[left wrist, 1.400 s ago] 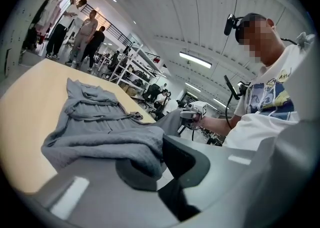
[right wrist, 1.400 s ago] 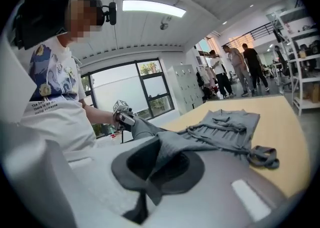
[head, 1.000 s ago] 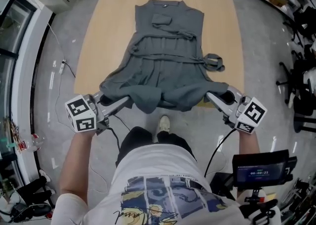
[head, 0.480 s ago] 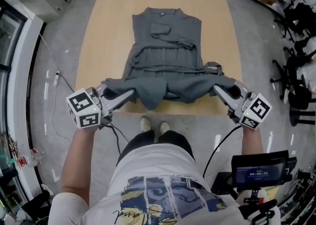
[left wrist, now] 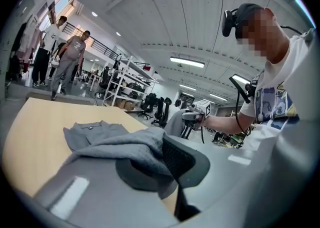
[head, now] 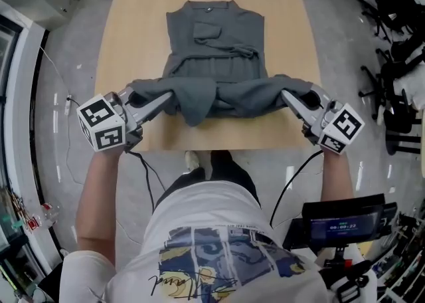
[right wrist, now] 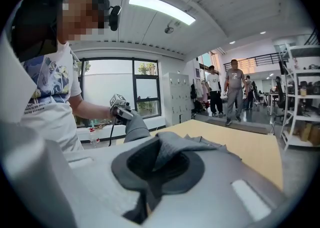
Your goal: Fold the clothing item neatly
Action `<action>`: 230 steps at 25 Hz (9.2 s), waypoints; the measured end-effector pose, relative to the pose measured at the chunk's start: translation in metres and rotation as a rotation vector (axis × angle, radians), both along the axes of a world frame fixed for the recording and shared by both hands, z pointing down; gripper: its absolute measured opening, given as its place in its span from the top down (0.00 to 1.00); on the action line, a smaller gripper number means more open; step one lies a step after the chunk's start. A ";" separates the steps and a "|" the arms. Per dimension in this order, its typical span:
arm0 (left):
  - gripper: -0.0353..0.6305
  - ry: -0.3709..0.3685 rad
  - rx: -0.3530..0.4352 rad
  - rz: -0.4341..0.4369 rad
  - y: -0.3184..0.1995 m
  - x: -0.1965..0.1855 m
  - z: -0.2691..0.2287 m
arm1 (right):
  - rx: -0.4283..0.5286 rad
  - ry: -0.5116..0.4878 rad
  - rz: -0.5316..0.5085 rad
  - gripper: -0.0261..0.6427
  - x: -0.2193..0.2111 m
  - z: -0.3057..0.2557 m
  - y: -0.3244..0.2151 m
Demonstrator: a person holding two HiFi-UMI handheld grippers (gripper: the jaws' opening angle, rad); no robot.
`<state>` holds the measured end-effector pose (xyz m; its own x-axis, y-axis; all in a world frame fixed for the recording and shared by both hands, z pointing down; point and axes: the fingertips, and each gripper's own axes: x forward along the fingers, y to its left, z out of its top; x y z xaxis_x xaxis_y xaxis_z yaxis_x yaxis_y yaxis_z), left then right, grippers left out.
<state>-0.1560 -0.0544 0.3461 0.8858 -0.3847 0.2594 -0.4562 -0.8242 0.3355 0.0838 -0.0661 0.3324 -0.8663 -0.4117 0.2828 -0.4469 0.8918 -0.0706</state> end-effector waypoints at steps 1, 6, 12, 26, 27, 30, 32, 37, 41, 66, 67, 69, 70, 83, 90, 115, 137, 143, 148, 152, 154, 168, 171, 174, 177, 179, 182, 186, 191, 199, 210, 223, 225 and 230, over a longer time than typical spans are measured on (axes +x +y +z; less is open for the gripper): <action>0.91 0.000 -0.001 -0.007 -0.001 -0.002 0.000 | 0.002 0.004 -0.009 0.95 -0.003 0.001 -0.001; 0.91 -0.028 -0.019 -0.041 -0.042 0.006 -0.003 | -0.002 -0.004 -0.041 0.95 0.004 -0.004 -0.047; 0.91 -0.051 -0.029 -0.065 -0.088 0.019 0.000 | -0.015 -0.012 -0.059 0.95 0.018 0.002 -0.098; 0.91 -0.059 -0.049 -0.110 -0.179 0.012 0.020 | -0.039 -0.009 -0.057 0.95 0.027 0.024 -0.198; 0.91 -0.059 -0.049 -0.113 -0.186 0.011 0.022 | -0.041 -0.010 -0.055 0.95 0.026 0.027 -0.205; 0.91 -0.060 -0.044 -0.125 -0.207 0.008 0.029 | -0.045 -0.010 -0.051 0.95 0.025 0.034 -0.226; 0.91 -0.062 -0.041 -0.131 -0.222 0.005 0.036 | -0.051 -0.012 -0.042 0.95 0.026 0.041 -0.241; 0.91 -0.074 -0.091 -0.147 -0.255 0.003 0.068 | -0.094 -0.029 -0.001 0.95 0.034 0.069 -0.279; 0.91 -0.080 -0.138 -0.166 -0.277 0.002 0.092 | -0.138 -0.021 0.014 0.95 0.037 0.096 -0.301; 0.89 -0.194 -0.350 -0.286 -0.342 -0.023 0.201 | -0.389 0.073 0.100 0.94 0.050 0.228 -0.359; 0.88 -0.197 -0.356 -0.286 -0.342 -0.024 0.203 | -0.402 0.075 0.102 0.94 0.050 0.232 -0.360; 0.85 -0.200 -0.364 -0.286 -0.343 -0.026 0.208 | -0.427 0.076 0.098 0.93 0.049 0.239 -0.361; 0.83 -0.201 -0.366 -0.285 -0.344 -0.027 0.209 | -0.442 0.073 0.091 0.92 0.048 0.242 -0.361; 0.68 -0.218 -0.408 -0.235 -0.341 -0.038 0.225 | -0.574 0.035 0.034 0.68 0.060 0.254 -0.354; 0.64 -0.227 -0.423 -0.201 -0.333 -0.046 0.218 | -0.639 0.017 -0.008 0.67 0.075 0.246 -0.346; 0.60 -0.249 -0.470 -0.238 -0.299 -0.088 0.210 | -0.606 0.084 0.136 0.67 0.135 0.246 -0.322; 0.60 -0.168 -0.246 -0.269 -0.176 -0.116 0.139 | -0.447 0.243 0.296 0.67 0.132 0.190 -0.183; 0.62 -0.171 -0.125 -0.219 -0.107 -0.101 0.104 | -0.366 0.245 0.306 0.67 0.083 0.156 -0.105; 0.67 -0.115 -0.076 -0.185 -0.080 -0.071 0.089 | -0.326 0.222 0.341 0.68 0.066 0.140 -0.073; 0.70 -0.087 -0.047 -0.177 -0.026 -0.068 0.066 | -0.284 0.197 0.348 0.70 0.044 0.111 -0.018; 0.73 -0.083 -0.042 -0.170 -0.005 -0.063 0.062 | -0.275 0.186 0.349 0.71 0.037 0.104 0.003; 0.94 -0.081 0.024 -0.125 0.121 0.018 0.033 | -0.175 0.143 0.291 0.96 0.023 0.069 0.115; 0.94 -0.089 0.036 -0.093 0.156 0.046 0.029 | -0.151 0.144 0.261 0.96 0.024 0.062 0.146; 0.94 -0.080 0.037 -0.084 0.189 0.067 0.030 | -0.129 0.148 0.232 0.96 0.027 0.059 0.181; 0.94 -0.097 0.054 -0.092 0.229 0.079 0.029 | -0.095 0.150 0.200 0.96 0.026 0.054 0.221; 0.94 -0.098 0.055 -0.098 0.258 0.086 0.026 | -0.086 0.143 0.183 0.96 0.026 0.049 0.250; 0.94 -0.086 0.049 -0.113 0.293 0.092 0.023 | -0.071 0.145 0.157 0.96 0.024 0.047 0.282; 0.94 -0.106 0.040 -0.122 0.321 0.092 0.024 | -0.061 0.129 0.141 0.96 0.018 0.047 0.304; 0.94 -0.099 0.036 -0.103 0.325 0.100 0.023 | -0.067 0.120 0.166 0.96 0.024 0.049 0.308; 0.94 -0.075 0.042 -0.065 0.298 0.098 0.012 | -0.074 0.127 0.211 0.96 0.025 0.036 0.300; 0.94 -0.063 0.031 -0.051 0.305 0.059 0.005 | -0.077 0.136 0.226 0.96 -0.012 0.021 0.312; 0.94 -0.044 0.031 -0.019 0.298 0.049 0.006 | -0.082 0.160 0.228 0.96 -0.031 0.023 0.312; 0.94 -0.040 0.029 -0.014 0.298 0.049 0.006 | -0.086 0.165 0.233 0.96 -0.031 0.023 0.312; 0.94 -0.025 0.015 0.013 0.298 0.039 0.006 | -0.103 0.184 0.258 0.96 -0.038 0.021 0.316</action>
<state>-0.1172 0.2441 0.3517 0.8841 -0.3773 0.2756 -0.4535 -0.8351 0.3113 0.0458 0.2502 0.3534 -0.6677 -0.5720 0.4765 -0.6708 0.7398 -0.0518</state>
